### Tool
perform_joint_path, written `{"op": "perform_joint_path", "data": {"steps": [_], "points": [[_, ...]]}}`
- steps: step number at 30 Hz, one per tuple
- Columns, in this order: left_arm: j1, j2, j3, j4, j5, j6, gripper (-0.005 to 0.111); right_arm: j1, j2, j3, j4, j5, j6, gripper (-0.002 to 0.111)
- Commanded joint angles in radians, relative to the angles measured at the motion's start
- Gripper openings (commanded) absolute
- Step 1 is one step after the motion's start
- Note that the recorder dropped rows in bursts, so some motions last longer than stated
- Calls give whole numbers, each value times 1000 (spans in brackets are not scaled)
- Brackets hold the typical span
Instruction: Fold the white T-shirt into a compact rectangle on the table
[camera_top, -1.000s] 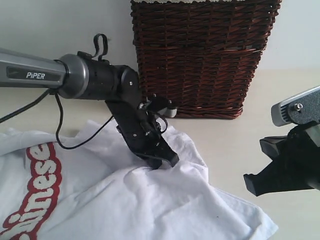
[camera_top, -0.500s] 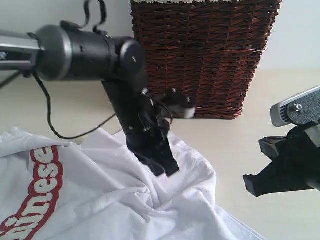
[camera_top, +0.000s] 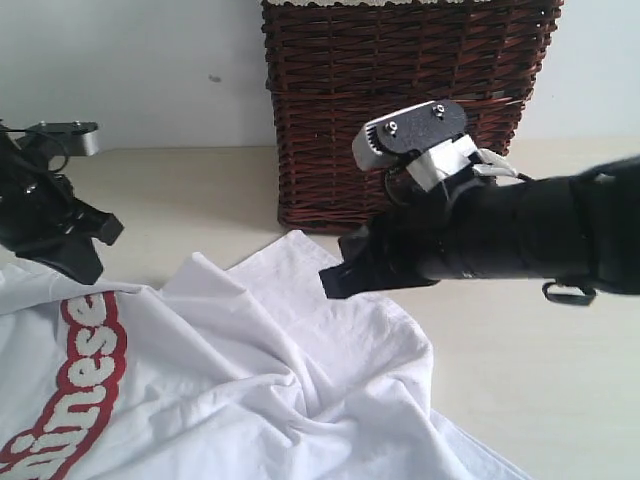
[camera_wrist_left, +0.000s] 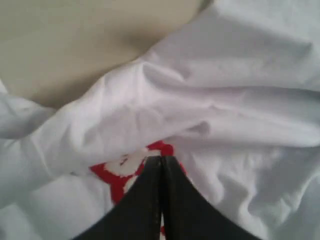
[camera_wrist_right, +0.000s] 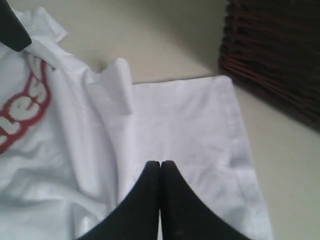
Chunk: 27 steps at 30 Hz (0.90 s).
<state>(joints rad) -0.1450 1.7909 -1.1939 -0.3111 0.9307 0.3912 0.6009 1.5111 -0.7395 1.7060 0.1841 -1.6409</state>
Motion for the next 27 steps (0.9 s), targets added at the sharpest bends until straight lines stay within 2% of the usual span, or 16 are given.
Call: {"op": "perform_joint_path", "data": {"steps": [1,5,7,12,17,23,27], "points": [[59,-49,16,-15,-39,5,0,-160,174,-146,-390,311,331,0],[67,-56,16,-23,-82,5,0,-178,336,-303,-892,312,793,0],[65,-56,16,-43,-93,5,0,-161,432,-383,-1025,303,939,0],[65,-56,16,-53,-77,20,0,-158,555,-472,-1025,298,946,0],[65,-56,16,-60,-91,20,0,-158,619,-474,-1076,284,969,0],[65,-56,16,-63,-95,20,0,-158,655,-474,-1436,333,1282,0],[65,-56,16,-71,-99,23,0,-158,607,-426,-1503,378,1315,0]]}}
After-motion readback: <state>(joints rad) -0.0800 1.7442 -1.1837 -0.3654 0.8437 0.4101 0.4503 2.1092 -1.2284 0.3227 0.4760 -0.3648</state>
